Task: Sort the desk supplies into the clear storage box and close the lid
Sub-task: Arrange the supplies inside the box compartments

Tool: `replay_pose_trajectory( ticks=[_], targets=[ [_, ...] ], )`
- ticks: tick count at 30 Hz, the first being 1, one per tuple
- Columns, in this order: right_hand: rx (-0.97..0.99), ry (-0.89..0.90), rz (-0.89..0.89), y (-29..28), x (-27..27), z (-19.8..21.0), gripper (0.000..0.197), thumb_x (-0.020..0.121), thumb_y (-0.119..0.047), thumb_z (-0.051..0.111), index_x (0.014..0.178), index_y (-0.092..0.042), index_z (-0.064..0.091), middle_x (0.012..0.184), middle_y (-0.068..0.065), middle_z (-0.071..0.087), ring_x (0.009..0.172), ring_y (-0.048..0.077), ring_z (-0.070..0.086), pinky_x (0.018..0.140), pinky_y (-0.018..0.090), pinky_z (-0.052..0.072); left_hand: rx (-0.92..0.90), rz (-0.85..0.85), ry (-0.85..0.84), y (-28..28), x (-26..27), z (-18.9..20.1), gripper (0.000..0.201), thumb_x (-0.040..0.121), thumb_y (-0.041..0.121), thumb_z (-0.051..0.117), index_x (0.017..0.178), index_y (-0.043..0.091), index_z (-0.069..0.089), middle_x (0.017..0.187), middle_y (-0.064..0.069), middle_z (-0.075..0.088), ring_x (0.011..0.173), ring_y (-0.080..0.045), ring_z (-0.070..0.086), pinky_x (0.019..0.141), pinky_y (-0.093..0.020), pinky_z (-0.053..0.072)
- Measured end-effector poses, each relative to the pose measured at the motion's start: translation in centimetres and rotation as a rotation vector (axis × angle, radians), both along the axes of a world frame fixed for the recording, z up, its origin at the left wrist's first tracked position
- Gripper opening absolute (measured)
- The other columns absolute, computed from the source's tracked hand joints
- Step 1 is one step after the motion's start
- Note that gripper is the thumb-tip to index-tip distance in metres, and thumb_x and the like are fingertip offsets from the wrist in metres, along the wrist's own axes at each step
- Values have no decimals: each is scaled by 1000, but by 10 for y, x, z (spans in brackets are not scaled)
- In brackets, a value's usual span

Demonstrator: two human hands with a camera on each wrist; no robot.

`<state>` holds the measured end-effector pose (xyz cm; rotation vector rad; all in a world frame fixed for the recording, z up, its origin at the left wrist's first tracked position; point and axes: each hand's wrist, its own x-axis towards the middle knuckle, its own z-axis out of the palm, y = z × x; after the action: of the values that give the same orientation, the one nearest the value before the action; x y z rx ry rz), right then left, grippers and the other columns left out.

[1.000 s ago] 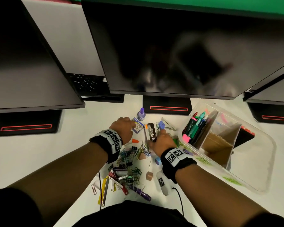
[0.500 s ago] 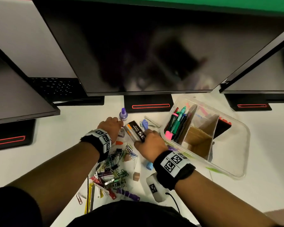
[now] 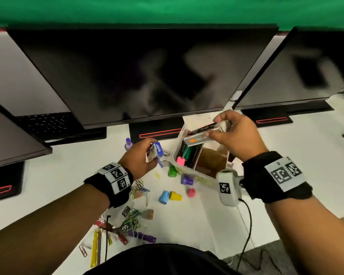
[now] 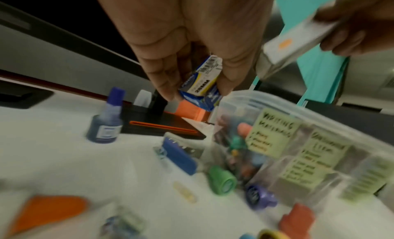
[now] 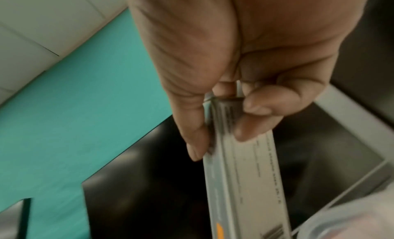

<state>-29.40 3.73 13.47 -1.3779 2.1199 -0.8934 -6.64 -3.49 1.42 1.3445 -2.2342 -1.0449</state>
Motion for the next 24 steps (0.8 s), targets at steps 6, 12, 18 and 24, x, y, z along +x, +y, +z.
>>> replay_pose_trajectory(
  ticks=[6, 12, 18, 24],
  targets=[
    [236, 325, 4, 19, -70, 15, 14, 77, -10, 67, 90, -16, 65, 85, 3, 58, 71, 17, 51, 63, 21, 38, -42, 47, 188, 16, -45, 29, 46, 78, 16, 71, 116, 22, 47, 94, 12, 59, 89, -7, 59, 80, -19, 46],
    [641, 618, 159, 18, -103, -18, 33, 86, -11, 60, 119, -14, 63, 126, 8, 59, 117, 25, 54, 95, 27, 42, 28, -81, 148, 32, -87, 35, 51, 78, 23, 72, 121, 29, 45, 107, 9, 62, 93, -10, 62, 82, -24, 51],
    [837, 667, 163, -2, -113, -49, 52, 76, -20, 76, 121, -1, 57, 122, 14, 62, 115, 28, 59, 91, 31, 48, 151, -151, 52, 40, -104, 22, 54, 80, 22, 71, 125, 28, 41, 117, 2, 62, 105, -14, 62, 92, -36, 54],
    [824, 720, 121, -20, -120, -74, 43, 73, -18, 78, 110, -2, 62, 102, 13, 65, 105, 29, 64, 85, 33, 51, 175, -113, 84, 39, -104, 19, 50, 80, 20, 71, 121, 26, 45, 111, 2, 64, 103, -13, 62, 91, -35, 54]
  ],
)
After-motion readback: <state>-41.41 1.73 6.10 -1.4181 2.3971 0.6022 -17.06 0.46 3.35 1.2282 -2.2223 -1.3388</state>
